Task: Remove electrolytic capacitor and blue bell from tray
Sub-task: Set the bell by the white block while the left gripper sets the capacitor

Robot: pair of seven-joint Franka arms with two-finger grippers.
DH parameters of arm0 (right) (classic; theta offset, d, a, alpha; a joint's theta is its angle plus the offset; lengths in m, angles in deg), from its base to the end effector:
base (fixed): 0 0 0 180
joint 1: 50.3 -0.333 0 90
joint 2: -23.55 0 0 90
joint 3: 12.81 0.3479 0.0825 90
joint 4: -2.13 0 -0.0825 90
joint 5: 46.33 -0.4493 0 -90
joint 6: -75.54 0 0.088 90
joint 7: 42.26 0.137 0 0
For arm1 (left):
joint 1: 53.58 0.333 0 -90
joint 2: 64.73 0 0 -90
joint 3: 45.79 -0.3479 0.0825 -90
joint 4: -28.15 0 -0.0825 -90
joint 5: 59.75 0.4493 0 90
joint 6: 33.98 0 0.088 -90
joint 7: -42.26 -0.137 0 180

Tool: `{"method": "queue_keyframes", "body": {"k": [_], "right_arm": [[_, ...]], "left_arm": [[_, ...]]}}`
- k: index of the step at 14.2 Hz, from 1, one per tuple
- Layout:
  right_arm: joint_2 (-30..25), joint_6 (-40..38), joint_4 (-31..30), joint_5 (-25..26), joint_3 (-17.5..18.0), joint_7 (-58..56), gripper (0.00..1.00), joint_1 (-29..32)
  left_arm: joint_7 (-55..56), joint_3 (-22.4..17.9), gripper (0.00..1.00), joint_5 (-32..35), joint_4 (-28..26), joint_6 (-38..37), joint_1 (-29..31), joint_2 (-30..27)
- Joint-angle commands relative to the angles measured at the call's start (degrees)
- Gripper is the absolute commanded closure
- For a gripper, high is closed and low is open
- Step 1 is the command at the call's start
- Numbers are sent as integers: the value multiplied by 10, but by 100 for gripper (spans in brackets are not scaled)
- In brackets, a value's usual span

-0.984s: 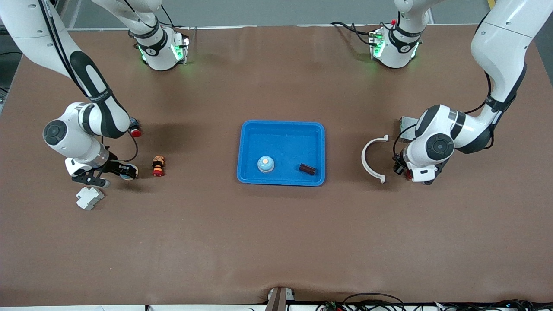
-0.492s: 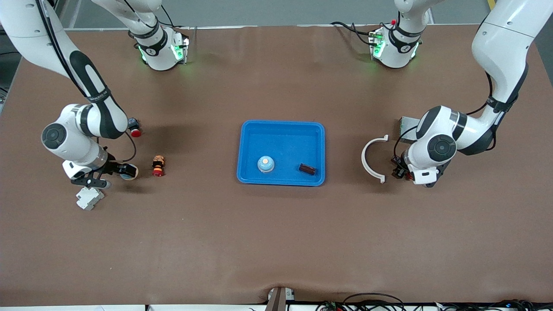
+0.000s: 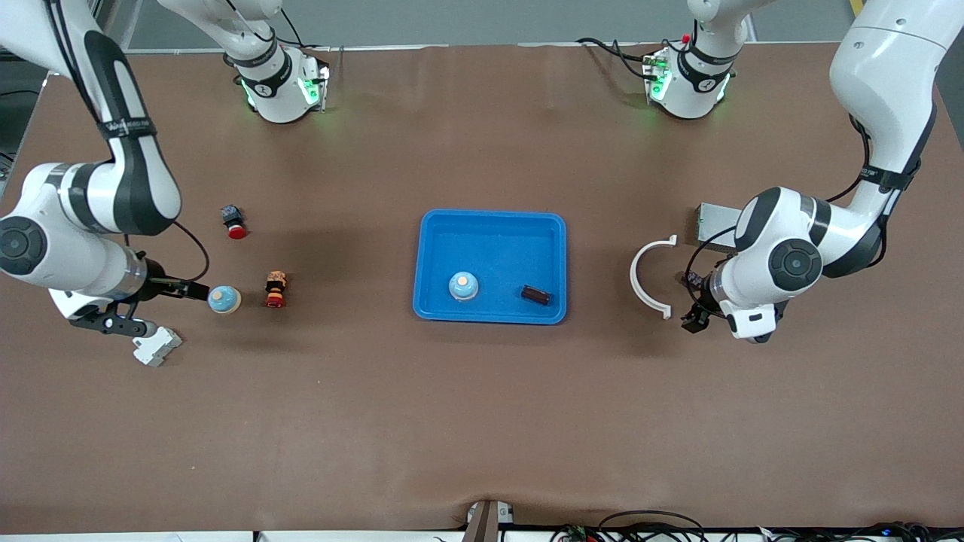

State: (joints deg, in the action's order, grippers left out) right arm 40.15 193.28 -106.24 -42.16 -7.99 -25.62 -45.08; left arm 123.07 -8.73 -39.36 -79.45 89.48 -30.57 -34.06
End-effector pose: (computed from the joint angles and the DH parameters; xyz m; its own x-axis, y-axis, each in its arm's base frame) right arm 0.6640 -0.0122 0.3066 0.9592 -0.2607 -0.1096 -0.2542 -0.9646 0.0700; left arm 0.6631 -0.1300 0.2184 0.5417 0.8381 -0.0642 0.8305 -0.5455 -0.1127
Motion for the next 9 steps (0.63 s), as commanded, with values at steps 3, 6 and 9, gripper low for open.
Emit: {"method": "queue_keyframes", "body": {"k": [3, 6, 9], "right_arm": [[-13, -3, 8, -82, 4, 256, 0, -128], [-12, 1, 17, -84, 3, 411, 0, -219], [-9, 24, 18, -87, 3, 517, 0, -290]], "left_arm": [[7, 50, 0, -68, 62, -41, -16, -9], [-4, 53, 0, -75, 70, -43, -42, -17], [-85, 79, 0, -79, 94, -70, -35, -14]]}}
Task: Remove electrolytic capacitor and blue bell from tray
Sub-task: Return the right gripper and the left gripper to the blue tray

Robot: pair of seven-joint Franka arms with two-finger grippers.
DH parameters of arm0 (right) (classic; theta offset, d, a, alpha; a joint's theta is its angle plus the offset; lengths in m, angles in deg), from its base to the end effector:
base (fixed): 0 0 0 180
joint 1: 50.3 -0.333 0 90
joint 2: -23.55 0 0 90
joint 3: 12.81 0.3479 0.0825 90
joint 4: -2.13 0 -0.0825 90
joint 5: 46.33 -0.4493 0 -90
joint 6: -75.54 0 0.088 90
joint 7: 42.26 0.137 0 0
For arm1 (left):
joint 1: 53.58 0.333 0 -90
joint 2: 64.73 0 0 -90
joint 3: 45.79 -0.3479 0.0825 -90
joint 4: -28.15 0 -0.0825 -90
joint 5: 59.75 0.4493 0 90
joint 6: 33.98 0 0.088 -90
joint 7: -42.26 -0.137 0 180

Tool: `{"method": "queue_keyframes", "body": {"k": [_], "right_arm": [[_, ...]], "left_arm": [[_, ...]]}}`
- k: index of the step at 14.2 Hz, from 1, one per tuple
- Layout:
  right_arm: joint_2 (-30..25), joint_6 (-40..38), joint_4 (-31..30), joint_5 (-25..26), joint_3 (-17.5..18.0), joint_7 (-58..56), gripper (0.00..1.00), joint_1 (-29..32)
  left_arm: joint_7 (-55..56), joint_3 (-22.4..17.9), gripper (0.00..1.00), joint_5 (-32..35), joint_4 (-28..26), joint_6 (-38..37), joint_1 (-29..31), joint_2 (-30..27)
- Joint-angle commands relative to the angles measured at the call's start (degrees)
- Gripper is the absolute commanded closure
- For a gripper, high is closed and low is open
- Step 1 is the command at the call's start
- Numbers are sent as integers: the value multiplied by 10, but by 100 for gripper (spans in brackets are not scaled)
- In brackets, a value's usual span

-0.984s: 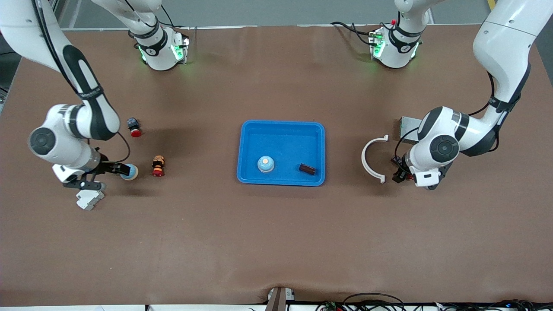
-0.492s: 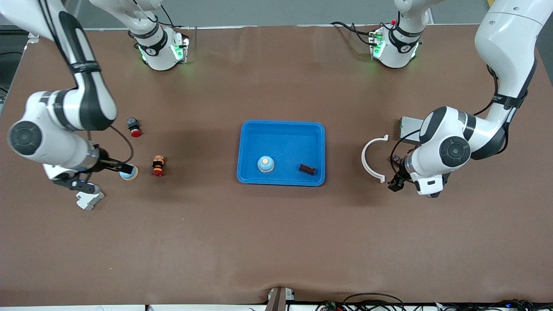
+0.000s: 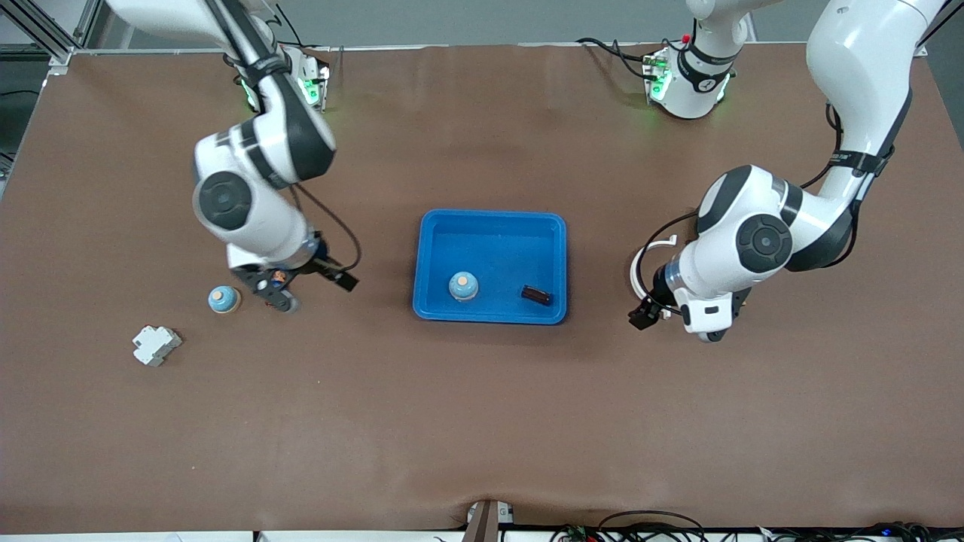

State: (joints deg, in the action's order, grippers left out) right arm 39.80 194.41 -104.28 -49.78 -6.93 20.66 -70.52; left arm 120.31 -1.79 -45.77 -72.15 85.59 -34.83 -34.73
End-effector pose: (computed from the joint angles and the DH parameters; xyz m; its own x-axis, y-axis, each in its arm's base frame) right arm 0.6081 0.3002 0.3296 0.7750 -0.6238 -0.1008 -0.6251 -0.7802 0.0229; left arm 0.6681 -0.2494 0.3035 0.6469 0.7480 -0.1485 0.7571 -0.6533 0.0071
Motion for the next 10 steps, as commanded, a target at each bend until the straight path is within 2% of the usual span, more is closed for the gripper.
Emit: {"method": "queue_keyframes", "body": {"k": [1, 3, 6, 10], "right_arm": [[-2, 27, -1, -11, -8, 77, 0, -54], [14, 71, -1, -12, -8, 124, 0, -94], [70, 139, 19, -10, -9, 191, 0, -139], [172, 142, 97, 19, -13, 243, 0, -174]], "left_arm": [[-81, 8, 0, -17, 33, -49, 12, 0], [-84, 9, 0, -18, 37, -57, 2, 5], [-49, 12, 0, -18, 35, -58, -4, 6], [-14, 11, 0, -23, 36, -56, -37, 22]]}}
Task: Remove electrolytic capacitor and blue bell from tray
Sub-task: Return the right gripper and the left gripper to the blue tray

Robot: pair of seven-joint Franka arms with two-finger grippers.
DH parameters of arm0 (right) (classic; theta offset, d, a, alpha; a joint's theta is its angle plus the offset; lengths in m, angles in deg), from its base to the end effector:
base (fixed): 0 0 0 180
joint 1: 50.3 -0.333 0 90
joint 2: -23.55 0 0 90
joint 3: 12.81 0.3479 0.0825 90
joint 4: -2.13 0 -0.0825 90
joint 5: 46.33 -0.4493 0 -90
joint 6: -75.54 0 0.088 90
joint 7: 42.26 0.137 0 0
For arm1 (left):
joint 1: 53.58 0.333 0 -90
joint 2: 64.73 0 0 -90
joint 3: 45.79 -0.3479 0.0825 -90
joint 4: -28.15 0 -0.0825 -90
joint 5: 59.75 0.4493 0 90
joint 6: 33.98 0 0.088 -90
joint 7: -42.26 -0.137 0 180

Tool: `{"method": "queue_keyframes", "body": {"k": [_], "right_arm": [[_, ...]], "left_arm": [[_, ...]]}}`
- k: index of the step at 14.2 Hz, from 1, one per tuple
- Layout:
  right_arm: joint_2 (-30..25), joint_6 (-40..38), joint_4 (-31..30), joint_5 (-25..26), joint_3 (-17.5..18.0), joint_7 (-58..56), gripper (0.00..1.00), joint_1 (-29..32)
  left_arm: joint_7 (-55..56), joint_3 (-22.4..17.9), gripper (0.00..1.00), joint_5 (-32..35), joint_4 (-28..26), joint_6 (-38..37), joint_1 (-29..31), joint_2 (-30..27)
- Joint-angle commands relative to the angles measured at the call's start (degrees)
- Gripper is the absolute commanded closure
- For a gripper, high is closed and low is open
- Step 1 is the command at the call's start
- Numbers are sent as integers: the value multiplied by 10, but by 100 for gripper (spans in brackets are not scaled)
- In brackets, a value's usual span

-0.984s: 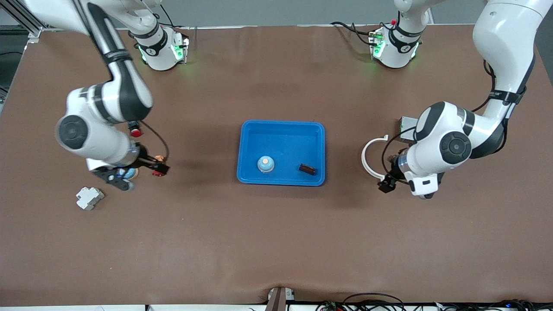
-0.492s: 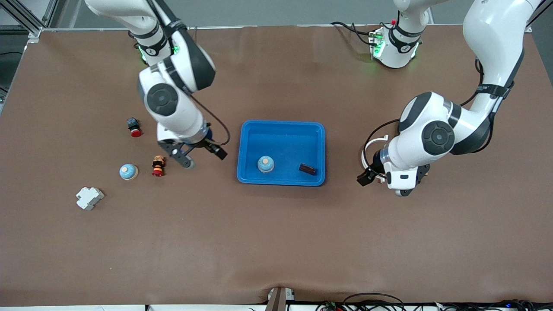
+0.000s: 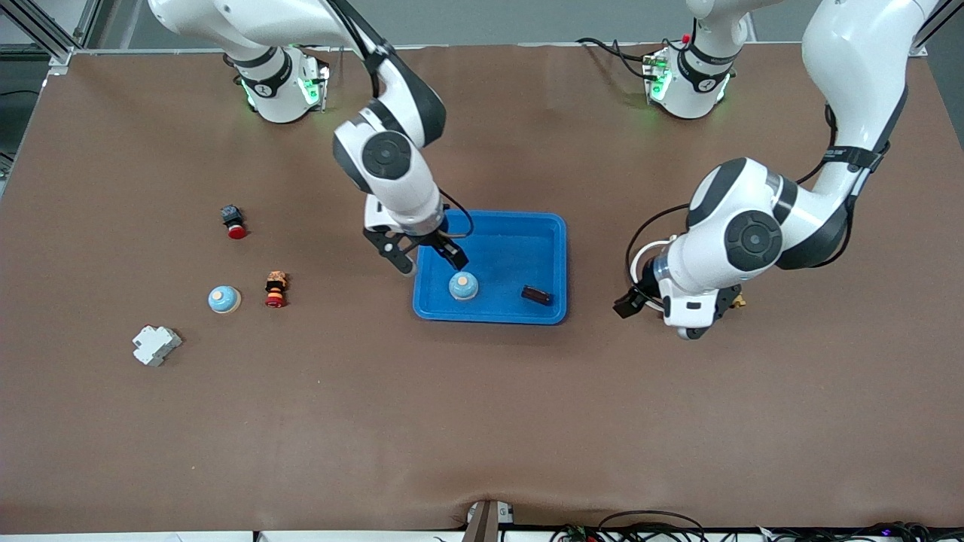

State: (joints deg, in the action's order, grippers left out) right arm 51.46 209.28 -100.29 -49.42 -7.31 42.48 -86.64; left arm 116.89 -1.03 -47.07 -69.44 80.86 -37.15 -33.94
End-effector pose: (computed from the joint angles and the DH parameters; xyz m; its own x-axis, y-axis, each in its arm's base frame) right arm 0.5436 0.4840 0.2440 0.6983 -0.7113 -0.0802 -0.7158 -0.6951 -0.0665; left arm 0.6592 -0.2787 0.3148 0.7080 0.6810 -0.1869 0.6906 -0.7230 -0.0185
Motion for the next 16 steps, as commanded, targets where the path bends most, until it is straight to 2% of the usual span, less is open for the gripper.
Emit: {"method": "queue_keyframes", "body": {"k": [1, 4, 8, 10, 14, 16], "right_arm": [[71, -7, 70, 23, -10, 32, 0, -16], [105, -7, 102, 41, -10, 50, 0, -21], [126, -2, 111, 54, -12, 51, 0, -22], [134, 5, 112, 61, -12, 52, 0, -21], [149, 12, 120, 63, -13, 53, 0, -22], [152, 17, 121, 63, -13, 53, 0, -22]], "left_arm": [[44, 3, 0, -8, 10, 2, -22, 21], [113, 1, 0, -2, 10, 49, -53, 48], [184, -7, 0, 6, 10, 100, -89, 77], [225, -33, 0, 16, 10, 121, -124, 83], [273, -132, 0, 17, 10, 165, -236, 84], [286, -153, 2, 17, 9, 180, -256, 85]]}}
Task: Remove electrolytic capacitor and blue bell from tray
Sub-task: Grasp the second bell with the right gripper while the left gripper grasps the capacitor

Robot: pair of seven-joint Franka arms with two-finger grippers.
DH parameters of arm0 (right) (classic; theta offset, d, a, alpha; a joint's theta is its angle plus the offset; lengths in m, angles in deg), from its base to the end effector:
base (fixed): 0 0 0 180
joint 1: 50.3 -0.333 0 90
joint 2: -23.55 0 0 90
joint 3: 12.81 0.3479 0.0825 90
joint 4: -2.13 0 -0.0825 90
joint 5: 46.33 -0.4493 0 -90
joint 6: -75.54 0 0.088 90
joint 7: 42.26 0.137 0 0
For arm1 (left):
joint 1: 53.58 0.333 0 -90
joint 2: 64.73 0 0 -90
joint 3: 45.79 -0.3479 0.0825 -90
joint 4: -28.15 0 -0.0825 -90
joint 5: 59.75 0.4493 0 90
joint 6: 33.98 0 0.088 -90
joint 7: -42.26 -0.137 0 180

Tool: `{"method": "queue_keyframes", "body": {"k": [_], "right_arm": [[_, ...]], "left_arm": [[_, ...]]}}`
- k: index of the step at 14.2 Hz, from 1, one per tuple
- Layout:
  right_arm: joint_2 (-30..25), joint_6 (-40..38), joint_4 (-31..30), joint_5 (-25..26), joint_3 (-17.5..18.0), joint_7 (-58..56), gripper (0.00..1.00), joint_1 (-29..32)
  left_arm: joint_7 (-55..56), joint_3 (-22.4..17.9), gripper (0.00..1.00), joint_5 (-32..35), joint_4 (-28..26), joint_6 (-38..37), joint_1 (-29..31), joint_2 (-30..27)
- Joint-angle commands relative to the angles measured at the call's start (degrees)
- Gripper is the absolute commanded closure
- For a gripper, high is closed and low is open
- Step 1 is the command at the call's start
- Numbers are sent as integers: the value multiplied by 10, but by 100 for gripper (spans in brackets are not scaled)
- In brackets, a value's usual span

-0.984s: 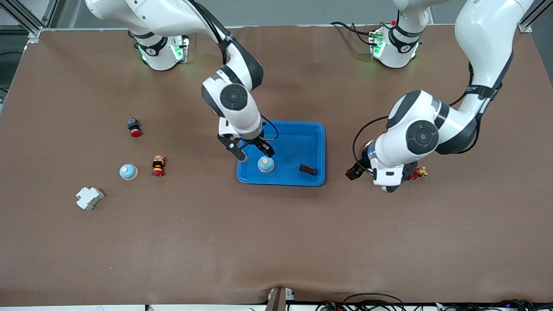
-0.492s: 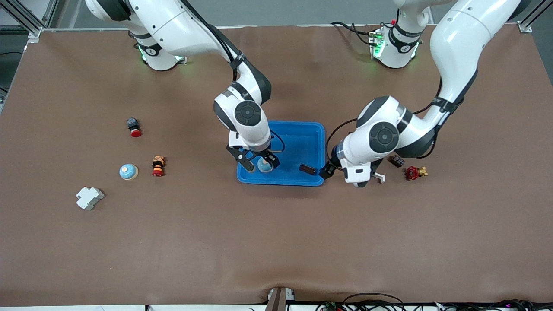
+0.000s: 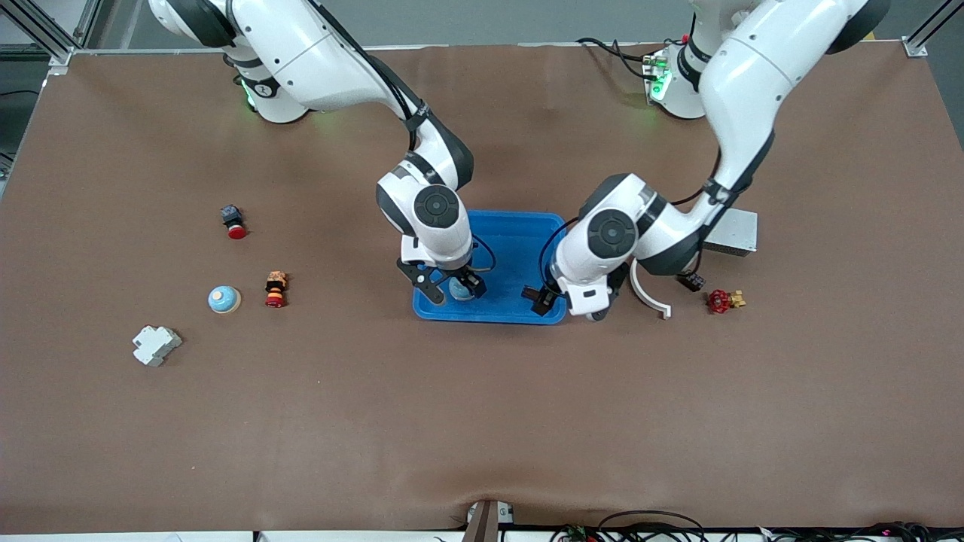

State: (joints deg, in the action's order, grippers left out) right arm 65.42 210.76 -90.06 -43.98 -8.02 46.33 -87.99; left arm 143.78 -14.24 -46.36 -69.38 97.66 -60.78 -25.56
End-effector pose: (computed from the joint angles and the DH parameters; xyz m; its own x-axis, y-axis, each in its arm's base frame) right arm 0.5692 0.5111 0.1502 0.6982 -0.7154 -0.0256 -0.7159 -0.6978 -0.0238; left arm 0.6043 -0.4308 0.1977 0.4944 0.8540 -0.1621 0.8650 -0.5017 -0.0051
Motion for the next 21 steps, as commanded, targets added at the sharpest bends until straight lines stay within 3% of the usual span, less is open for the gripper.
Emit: {"method": "queue_keyframes", "body": {"k": [1, 6, 9, 10, 13, 18, 21], "right_arm": [[15, 4, 18, 9, -6, 17, 0, -8], [27, 21, 18, 27, -8, 29, 0, -8], [30, 25, 18, 29, -9, 31, 0, -8], [30, 25, 18, 34, -9, 31, 17, -8], [30, 25, 23, 33, -8, 47, 99, -8], [16, 1, 32, 27, -4, 55, 100, -7], [-18, -66, 40, 27, -2, 34, 100, -2]], "left_arm": [[28, -21, 3, 11, 8, 16, -21, 5], [63, -22, 10, 12, -6, 47, -28, 15], [98, -27, 26, 12, -6, 48, -40, 18], [99, -29, 32, 12, -6, 49, -40, 19], [100, -30, 35, 13, -13, 49, -42, 24], [100, -47, 34, 12, -8, 77, -48, 30], [100, -47, 34, 12, -9, 99, -50, 39]]}}
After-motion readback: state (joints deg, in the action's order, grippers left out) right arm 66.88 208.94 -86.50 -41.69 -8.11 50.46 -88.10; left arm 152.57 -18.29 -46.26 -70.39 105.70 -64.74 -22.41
